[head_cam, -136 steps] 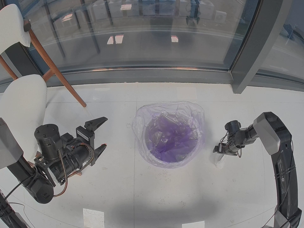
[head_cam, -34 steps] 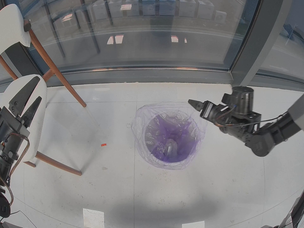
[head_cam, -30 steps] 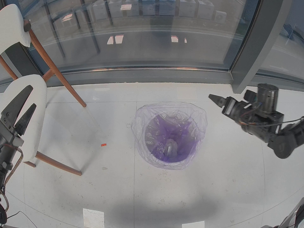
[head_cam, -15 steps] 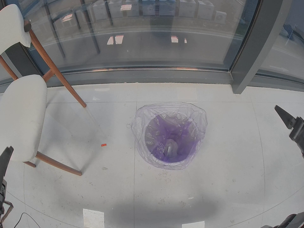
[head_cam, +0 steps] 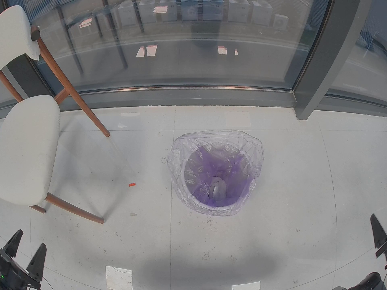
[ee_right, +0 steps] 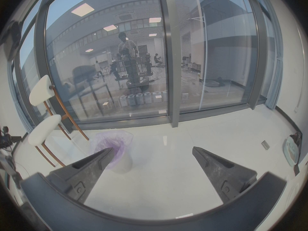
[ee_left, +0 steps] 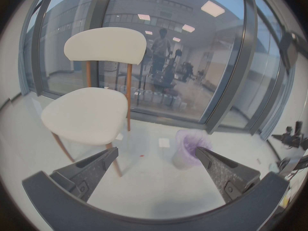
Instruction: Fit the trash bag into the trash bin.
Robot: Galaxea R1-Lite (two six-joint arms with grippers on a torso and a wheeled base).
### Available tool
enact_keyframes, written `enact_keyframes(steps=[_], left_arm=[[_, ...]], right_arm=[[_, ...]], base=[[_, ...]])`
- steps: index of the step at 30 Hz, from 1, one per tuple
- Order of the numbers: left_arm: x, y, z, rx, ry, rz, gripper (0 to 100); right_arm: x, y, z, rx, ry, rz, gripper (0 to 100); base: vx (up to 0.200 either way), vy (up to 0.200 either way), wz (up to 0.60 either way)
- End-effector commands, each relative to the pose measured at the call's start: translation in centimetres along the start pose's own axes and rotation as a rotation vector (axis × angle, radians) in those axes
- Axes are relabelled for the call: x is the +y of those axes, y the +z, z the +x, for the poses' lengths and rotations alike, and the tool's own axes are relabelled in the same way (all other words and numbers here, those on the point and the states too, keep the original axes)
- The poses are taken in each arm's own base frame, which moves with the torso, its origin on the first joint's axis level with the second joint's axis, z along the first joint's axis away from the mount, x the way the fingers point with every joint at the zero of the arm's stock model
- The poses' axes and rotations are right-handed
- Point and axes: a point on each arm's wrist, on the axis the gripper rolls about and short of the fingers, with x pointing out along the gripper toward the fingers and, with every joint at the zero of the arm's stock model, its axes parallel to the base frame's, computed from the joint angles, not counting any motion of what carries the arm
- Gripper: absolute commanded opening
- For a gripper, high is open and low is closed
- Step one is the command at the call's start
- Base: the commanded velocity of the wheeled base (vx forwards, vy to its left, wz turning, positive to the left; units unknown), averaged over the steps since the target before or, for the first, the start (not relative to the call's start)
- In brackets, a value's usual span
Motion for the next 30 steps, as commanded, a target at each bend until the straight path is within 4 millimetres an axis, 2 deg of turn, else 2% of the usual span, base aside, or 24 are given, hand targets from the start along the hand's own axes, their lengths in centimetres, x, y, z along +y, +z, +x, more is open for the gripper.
enact_keyframes(steps=[1, 5, 12, 19, 30], left_arm=[[0.18, -2.13, -0.7, -0.006, 0.219, 0.091, 100], [0.06, -2.66, -1.28, -0.038, 0.096, 0.165, 100], [0.04, -2.66, -1.25, -0.032, 0.094, 0.181, 100], [0.11, -2.61, -1.25, -0.04, 0.131, 0.113, 100], [0.07, -2.64, -1.25, -0.037, 0.104, 0.136, 100]], right_arm=[[-0.32, -3.24, -1.46, -0.063, -0.025, -0.056, 100], [-0.31, -3.54, -1.44, -0.037, -0.004, -0.068, 100], [-0.3, -3.51, -1.45, -0.04, 0.005, -0.076, 100], [-0.29, -3.58, -1.44, -0.038, 0.012, -0.076, 100], [-0.28, -3.55, -1.44, -0.036, 0.009, -0.079, 100]], base=[[0.0, 0.0, 0.0], [0.0, 0.0, 0.0], [0.0, 0.0, 0.0], [0.0, 0.0, 0.0], [0.0, 0.0, 0.0]])
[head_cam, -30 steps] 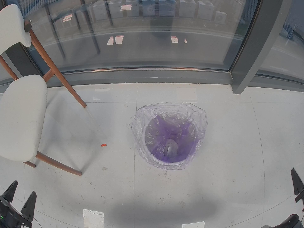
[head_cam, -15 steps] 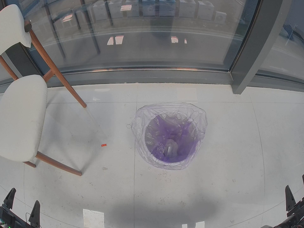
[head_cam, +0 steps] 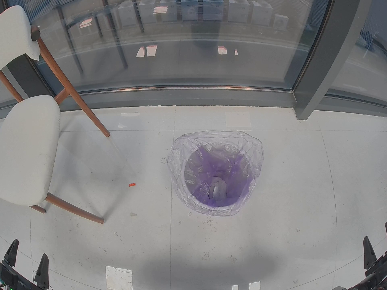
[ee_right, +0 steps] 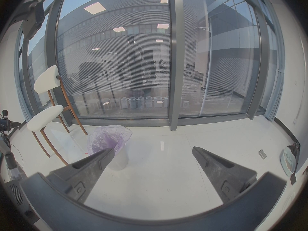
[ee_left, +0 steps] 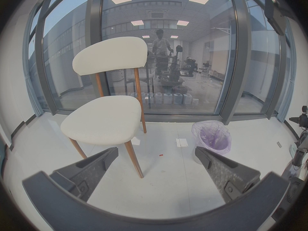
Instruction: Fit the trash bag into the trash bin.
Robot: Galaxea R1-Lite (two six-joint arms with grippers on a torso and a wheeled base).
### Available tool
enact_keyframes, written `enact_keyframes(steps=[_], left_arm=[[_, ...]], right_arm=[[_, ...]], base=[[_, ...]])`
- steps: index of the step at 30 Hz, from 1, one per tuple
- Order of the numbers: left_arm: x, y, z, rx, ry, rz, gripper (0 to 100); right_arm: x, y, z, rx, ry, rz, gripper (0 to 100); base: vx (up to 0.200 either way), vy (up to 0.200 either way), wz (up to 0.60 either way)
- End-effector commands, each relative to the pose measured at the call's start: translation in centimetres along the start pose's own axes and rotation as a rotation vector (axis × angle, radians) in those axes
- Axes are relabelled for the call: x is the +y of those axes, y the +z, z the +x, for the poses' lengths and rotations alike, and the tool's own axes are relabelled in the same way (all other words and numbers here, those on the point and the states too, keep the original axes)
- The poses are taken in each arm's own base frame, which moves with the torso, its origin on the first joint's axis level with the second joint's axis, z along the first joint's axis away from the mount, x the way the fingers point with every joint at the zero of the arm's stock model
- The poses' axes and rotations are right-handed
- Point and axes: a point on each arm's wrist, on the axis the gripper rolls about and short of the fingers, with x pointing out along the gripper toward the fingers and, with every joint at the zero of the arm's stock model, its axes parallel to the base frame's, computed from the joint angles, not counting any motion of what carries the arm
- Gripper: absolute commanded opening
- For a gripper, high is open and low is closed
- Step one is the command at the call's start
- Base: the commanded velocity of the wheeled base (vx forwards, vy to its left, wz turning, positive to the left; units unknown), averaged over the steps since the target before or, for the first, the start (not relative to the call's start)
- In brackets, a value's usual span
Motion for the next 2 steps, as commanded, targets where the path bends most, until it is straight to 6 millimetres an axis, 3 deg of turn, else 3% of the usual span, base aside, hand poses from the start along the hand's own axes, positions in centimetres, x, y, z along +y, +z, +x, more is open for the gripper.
enact_keyframes(steps=[1, 2], left_arm=[[0.0, -0.5, 0.09, 0.013, -0.001, 0.0, 100], [0.0, -0.5, 0.08, 0.011, -0.001, -0.001, 100]], right_arm=[[-0.01, -0.42, 0.17, 0.022, -0.001, -0.001, 100], [-0.01, -0.42, 0.17, 0.022, -0.001, -0.001, 100]], base=[[0.0, 0.0, 0.0], [0.0, 0.0, 0.0]])
